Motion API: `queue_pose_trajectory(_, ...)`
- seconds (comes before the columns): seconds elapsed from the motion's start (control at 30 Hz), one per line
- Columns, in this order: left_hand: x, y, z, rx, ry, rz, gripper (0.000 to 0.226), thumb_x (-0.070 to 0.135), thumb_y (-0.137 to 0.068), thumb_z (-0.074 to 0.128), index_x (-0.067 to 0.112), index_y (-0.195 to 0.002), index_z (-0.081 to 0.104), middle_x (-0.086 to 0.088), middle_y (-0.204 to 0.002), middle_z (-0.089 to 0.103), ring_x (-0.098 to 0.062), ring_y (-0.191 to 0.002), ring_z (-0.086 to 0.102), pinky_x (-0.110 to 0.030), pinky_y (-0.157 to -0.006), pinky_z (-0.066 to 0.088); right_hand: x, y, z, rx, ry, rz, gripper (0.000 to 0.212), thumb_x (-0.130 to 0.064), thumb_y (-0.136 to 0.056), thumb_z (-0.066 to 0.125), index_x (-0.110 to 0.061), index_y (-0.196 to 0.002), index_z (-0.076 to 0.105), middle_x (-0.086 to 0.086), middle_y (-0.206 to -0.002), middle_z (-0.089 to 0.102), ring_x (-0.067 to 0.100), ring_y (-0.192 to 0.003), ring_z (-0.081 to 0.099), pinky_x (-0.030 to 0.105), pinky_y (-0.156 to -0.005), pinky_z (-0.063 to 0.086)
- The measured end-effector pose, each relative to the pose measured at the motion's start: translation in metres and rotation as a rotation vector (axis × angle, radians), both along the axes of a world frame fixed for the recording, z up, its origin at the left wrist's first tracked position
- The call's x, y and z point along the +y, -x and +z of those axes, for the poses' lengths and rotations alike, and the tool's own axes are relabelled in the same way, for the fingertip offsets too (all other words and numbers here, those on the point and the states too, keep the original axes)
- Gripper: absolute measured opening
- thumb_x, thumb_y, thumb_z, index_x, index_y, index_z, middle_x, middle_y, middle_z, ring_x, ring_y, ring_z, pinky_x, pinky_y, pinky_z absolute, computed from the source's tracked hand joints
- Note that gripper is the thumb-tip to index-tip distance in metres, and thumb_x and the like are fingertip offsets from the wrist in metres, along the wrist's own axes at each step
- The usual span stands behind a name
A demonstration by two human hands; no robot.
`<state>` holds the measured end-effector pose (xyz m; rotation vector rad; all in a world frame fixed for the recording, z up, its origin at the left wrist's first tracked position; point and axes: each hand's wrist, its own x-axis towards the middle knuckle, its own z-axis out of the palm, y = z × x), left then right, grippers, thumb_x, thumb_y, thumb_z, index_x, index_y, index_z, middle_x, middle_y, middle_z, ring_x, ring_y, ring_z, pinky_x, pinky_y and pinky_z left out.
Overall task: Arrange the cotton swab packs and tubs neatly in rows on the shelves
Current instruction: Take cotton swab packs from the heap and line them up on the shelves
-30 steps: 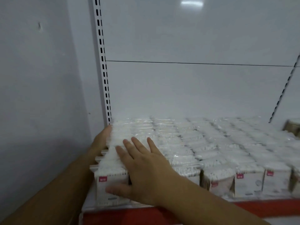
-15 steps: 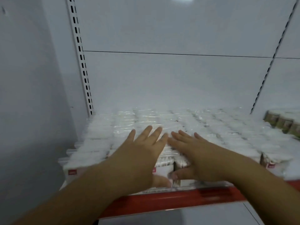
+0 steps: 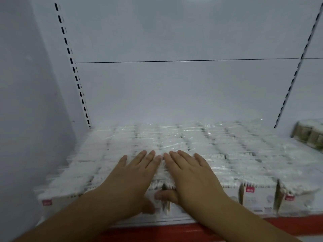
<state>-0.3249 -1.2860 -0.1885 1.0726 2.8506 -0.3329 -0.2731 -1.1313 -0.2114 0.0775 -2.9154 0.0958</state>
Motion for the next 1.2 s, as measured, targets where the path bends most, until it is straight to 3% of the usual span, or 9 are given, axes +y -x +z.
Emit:
queue_pose_trajectory(0.1, 0.001, -0.001, 0.002, 0.007, 0.041, 0.012, 0.115, 0.062, -0.081, 0.060, 0.025, -0.147, -0.027, 0.007, -0.156, -0.030, -0.012, -0.145, -0.024, -0.042, -0.121, -0.005, -0.002, -0.003, 0.004, 0.004, 0.010, 0.007, 0.099, -0.079, -0.067, 0.021, -0.013, -0.132, 0.057, 0.006, -0.131, 0.061, 0.023, -0.124, 0.056, 0.055, -0.099, 0.044)
queue_pose_trajectory(0.17, 0.002, -0.003, 0.004, 0.024, 0.066, 0.020, 0.118, 0.063, -0.080, 0.061, 0.025, -0.147, -0.028, 0.006, -0.156, -0.031, -0.013, -0.145, -0.023, -0.042, -0.120, -0.006, 0.000, -0.005, 0.011, -0.078, -0.009, 0.073, 0.109, -0.082, -0.070, 0.027, -0.012, -0.153, 0.015, 0.009, -0.159, 0.019, 0.024, -0.148, 0.014, 0.053, -0.118, 0.010)
queue_pose_trajectory(0.23, 0.003, -0.005, 0.006, 0.033, 0.116, 0.024, 0.124, 0.068, -0.076, 0.061, 0.024, -0.143, -0.034, 0.006, -0.150, -0.037, -0.015, -0.144, -0.025, -0.043, -0.119, -0.009, 0.006, -0.013, 0.028, -0.170, -0.032, 0.140, 0.116, -0.080, -0.074, 0.041, -0.012, -0.151, -0.014, 0.009, -0.160, -0.014, 0.022, -0.147, -0.016, 0.042, -0.119, -0.011)
queue_pose_trajectory(0.3, 0.001, -0.005, 0.010, -0.005, 0.142, 0.027, 0.131, 0.083, -0.065, 0.052, 0.026, -0.128, -0.047, 0.006, -0.139, -0.047, -0.016, -0.140, -0.033, -0.045, -0.117, -0.013, 0.020, -0.028, 0.050, -0.138, 0.026, 0.169, 0.119, -0.075, -0.075, 0.050, -0.015, -0.150, -0.020, 0.004, -0.157, -0.025, 0.012, -0.140, -0.028, 0.030, -0.112, -0.018)
queue_pose_trajectory(0.43, 0.011, -0.017, 0.027, -0.045, -0.025, -0.041, 0.120, 0.105, -0.036, 0.010, 0.038, -0.108, -0.058, 0.015, -0.132, -0.056, -0.008, -0.124, -0.050, -0.037, -0.112, -0.022, 0.081, -0.055, 0.079, -0.200, 0.089, 0.033, 0.119, -0.073, -0.067, 0.058, -0.033, -0.148, -0.019, -0.017, -0.150, -0.025, 0.002, -0.131, -0.024, 0.027, -0.101, -0.012)
queue_pose_trajectory(0.5, 0.038, -0.033, 0.031, -0.001, -0.132, -0.117, 0.110, 0.097, -0.058, 0.025, 0.043, -0.118, -0.050, 0.020, -0.132, -0.052, -0.003, -0.127, -0.046, -0.032, -0.114, -0.019, 0.111, -0.062, 0.082, -0.322, -0.014, -0.038, 0.119, -0.070, -0.069, 0.061, -0.030, -0.150, -0.017, -0.011, -0.156, -0.021, 0.004, -0.136, -0.018, 0.026, -0.105, -0.009)
queue_pose_trajectory(0.57, 0.078, -0.048, 0.025, 0.053, -0.181, -0.188, 0.110, 0.077, -0.078, 0.045, 0.034, -0.137, -0.038, 0.016, -0.142, -0.043, -0.006, -0.136, -0.036, -0.033, -0.116, -0.017, 0.130, -0.064, 0.071, -0.383, -0.122, -0.037, 0.119, -0.068, -0.072, 0.062, -0.025, -0.151, -0.016, -0.004, -0.159, -0.019, 0.012, -0.144, -0.016, 0.032, -0.113, -0.008)
queue_pose_trajectory(0.73, 0.135, -0.052, -0.004, 0.072, -0.078, -0.180, 0.119, 0.061, -0.078, 0.066, 0.026, -0.149, -0.023, 0.001, -0.159, -0.023, -0.020, -0.146, -0.022, -0.048, -0.120, -0.006, 0.156, -0.065, 0.022, -0.305, -0.266, 0.051, 0.116, -0.070, -0.077, 0.057, -0.024, -0.148, -0.023, -0.001, -0.151, -0.032, 0.020, -0.145, -0.022, 0.041, -0.116, -0.012)
queue_pose_trajectory(1.2, 0.141, -0.055, -0.006, 0.100, -0.016, -0.053, 0.106, 0.061, -0.085, 0.056, 0.030, -0.147, -0.025, 0.009, -0.158, -0.026, -0.013, -0.145, -0.022, -0.044, -0.120, -0.008, 0.162, -0.054, 0.019, -0.244, -0.264, 0.129, 0.112, -0.063, -0.081, 0.058, -0.016, -0.151, -0.015, 0.011, -0.159, -0.017, 0.027, -0.148, -0.012, 0.052, -0.119, 0.002)
